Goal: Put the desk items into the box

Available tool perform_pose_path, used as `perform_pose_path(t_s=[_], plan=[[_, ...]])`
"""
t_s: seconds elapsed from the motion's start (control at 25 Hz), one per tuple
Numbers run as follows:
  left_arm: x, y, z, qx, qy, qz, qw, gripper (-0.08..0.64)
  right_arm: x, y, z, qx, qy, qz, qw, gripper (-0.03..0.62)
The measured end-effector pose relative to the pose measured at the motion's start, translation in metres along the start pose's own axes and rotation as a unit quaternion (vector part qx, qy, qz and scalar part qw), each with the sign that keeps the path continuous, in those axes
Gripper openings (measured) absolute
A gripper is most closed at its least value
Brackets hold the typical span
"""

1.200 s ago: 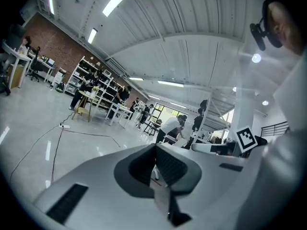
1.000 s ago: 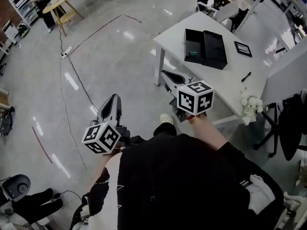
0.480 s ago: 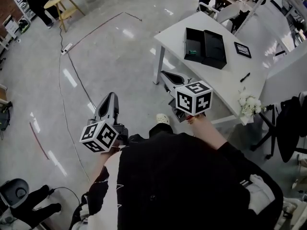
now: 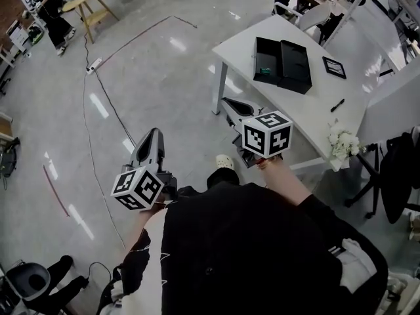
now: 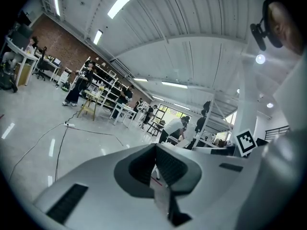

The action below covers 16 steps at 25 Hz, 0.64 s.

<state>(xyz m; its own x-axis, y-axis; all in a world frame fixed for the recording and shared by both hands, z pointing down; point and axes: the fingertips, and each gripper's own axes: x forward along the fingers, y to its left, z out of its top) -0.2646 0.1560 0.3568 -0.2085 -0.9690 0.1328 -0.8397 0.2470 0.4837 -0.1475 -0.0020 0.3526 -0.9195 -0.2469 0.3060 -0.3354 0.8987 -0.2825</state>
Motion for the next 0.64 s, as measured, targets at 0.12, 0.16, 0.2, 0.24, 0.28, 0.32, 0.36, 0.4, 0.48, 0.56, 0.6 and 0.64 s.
perform_pose_path(t_s=[0.12,0.16,0.2,0.24,0.28,0.32,0.36,0.4,0.48,0.56,0.6,0.64], plan=[[-0.002,0.002,-0.003,-0.001,0.003,0.003,1.0000,0.011,-0.001,0.001,-0.005,0.003,0.004,0.000,1.000,0.005],[-0.003,0.002,-0.004,-0.002,0.004,0.004,1.0000,0.011,-0.001,0.000,-0.007,0.004,0.005,0.000,1.000,0.005],[-0.003,0.002,-0.005,-0.002,0.006,0.004,1.0000,0.011,-0.001,0.000,-0.008,0.006,0.006,-0.001,1.000,0.005],[-0.003,0.002,-0.007,-0.002,0.008,0.003,1.0000,0.011,-0.002,-0.001,-0.010,0.008,0.007,-0.002,1.000,0.005],[-0.004,0.001,-0.008,-0.001,0.009,0.003,1.0000,0.011,-0.004,-0.001,-0.012,0.009,0.008,-0.003,1.000,0.005],[-0.005,0.000,-0.009,-0.001,0.010,0.003,0.9999,0.011,-0.005,-0.002,-0.013,0.011,0.008,-0.004,1.000,0.005],[-0.005,0.000,-0.010,0.000,0.011,0.003,0.9999,0.011,-0.006,-0.002,-0.015,0.011,0.008,-0.005,1.000,0.005],[-0.006,0.000,-0.011,0.000,0.012,0.003,0.9999,0.011,-0.007,-0.002,-0.016,0.012,0.008,-0.006,1.000,0.005],[-0.006,-0.001,-0.012,0.000,0.013,0.003,0.9999,0.011,-0.008,-0.003,-0.017,0.012,0.009,-0.007,1.000,0.005],[-0.006,-0.002,-0.014,0.000,0.014,0.002,0.9999,0.011,-0.009,-0.004,-0.020,0.012,0.010,-0.008,1.000,0.005],[-0.006,-0.002,-0.015,0.000,0.015,0.001,0.9999,0.011,-0.010,-0.004,-0.021,0.012,0.011,-0.008,1.000,0.005],[-0.006,-0.003,-0.016,0.000,0.016,0.001,0.9999,0.011,-0.011,-0.004,-0.022,0.013,0.012,-0.009,1.000,0.005]])
